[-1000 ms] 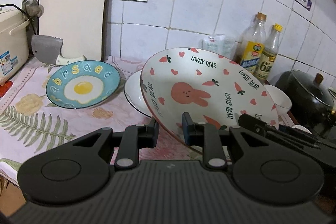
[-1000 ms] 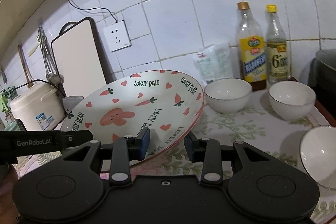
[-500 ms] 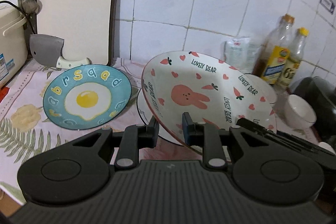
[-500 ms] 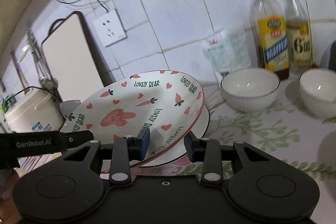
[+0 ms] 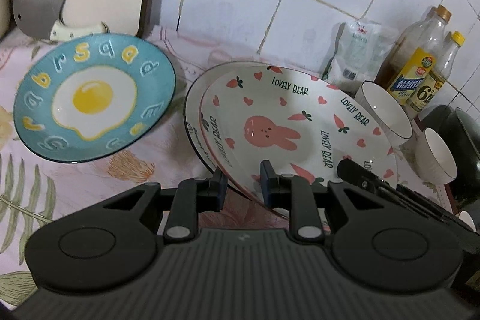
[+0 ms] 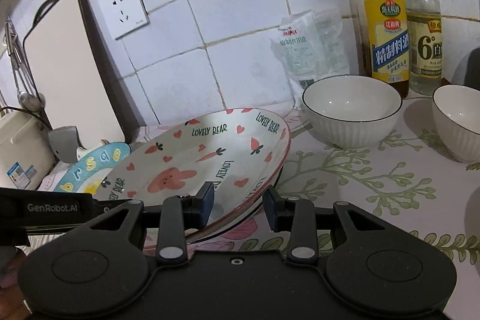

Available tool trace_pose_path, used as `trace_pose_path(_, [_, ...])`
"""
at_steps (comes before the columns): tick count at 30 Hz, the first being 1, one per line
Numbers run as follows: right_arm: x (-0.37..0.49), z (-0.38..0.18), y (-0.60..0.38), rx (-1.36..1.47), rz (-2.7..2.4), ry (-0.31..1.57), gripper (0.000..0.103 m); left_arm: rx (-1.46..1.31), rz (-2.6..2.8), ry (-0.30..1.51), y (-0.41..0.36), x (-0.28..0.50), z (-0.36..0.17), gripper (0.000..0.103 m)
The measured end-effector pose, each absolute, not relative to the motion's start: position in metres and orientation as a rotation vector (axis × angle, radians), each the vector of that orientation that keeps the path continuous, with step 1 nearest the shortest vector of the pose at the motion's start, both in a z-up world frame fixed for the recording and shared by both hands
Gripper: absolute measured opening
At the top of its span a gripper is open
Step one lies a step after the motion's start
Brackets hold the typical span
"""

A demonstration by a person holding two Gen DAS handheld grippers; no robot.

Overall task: Organize plates and bowls
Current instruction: 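Carry the bunny plate over the sun plate and lower it on top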

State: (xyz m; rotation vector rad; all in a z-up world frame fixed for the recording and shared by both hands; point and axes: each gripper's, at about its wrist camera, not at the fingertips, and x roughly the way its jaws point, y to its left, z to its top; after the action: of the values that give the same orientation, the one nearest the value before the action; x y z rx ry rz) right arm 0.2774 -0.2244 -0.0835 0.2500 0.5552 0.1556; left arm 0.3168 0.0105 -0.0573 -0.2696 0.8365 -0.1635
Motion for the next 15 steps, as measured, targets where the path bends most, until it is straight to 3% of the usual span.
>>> trace_pose_path(15, [0.295,-0.090,-0.226,0.224,0.161,0.615,0.043,-0.203,-0.187,0.947,0.004,0.348,-0.055,0.022])
